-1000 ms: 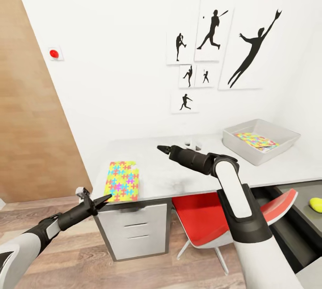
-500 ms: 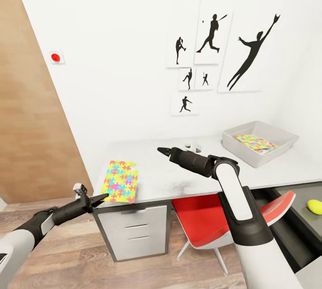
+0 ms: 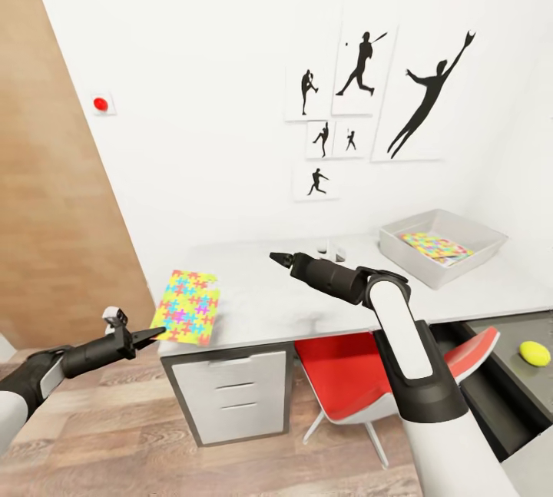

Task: Put all the toys in the child's room - the three board games (two on the bed and one on the table), the two jigsaw puzzles on the table, and the tennis ball on the table - inside the toy box on the table in the child's room.

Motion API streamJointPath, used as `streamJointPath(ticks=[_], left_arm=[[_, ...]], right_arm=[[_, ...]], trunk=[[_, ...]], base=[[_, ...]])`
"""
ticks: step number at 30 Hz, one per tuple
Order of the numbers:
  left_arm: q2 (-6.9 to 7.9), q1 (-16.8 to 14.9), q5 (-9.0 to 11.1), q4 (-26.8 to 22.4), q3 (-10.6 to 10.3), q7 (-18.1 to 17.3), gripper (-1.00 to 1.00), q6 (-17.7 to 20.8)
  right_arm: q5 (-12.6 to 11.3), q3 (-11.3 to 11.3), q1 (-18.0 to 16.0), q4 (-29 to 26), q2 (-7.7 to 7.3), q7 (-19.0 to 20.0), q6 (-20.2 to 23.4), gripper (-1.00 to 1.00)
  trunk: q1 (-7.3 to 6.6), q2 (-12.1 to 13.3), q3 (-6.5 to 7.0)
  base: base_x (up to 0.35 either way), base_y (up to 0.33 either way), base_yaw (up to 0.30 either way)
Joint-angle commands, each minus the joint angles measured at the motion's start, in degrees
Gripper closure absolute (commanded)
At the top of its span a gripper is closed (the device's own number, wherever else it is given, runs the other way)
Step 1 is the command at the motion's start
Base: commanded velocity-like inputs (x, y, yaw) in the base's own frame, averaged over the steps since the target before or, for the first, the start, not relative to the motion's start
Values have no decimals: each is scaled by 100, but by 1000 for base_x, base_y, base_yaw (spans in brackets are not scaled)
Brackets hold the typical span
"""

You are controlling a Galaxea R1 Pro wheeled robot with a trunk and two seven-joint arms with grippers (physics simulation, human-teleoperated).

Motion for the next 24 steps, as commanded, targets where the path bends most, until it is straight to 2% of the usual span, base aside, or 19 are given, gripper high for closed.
streamJointPath(ticks=[1,4,12,24], left_arm=[[25,-3,2,-13,-23,-25,100,75],[46,-3,2,-22,-30,-25,100,124],[222,-3,2,-30,-33,-25,100,183],[441,-3,1,-41,-4,-25,100,187]], right_arm=[[-55,1,-5,-2,6,-61,11,-100],[-55,4,-5,2,22,-62,10,-100],[-55,8,-5,8,50,-74,7,-100],[-55,19,-2,29,52,-87,-44,-100]], trunk=[[-25,36,11],[-90,157,65],[-266,478,211],[-530,959,501]], base=[[-214,0,0],[-120,0,0],[-16,0,-11],[0,0,-186]])
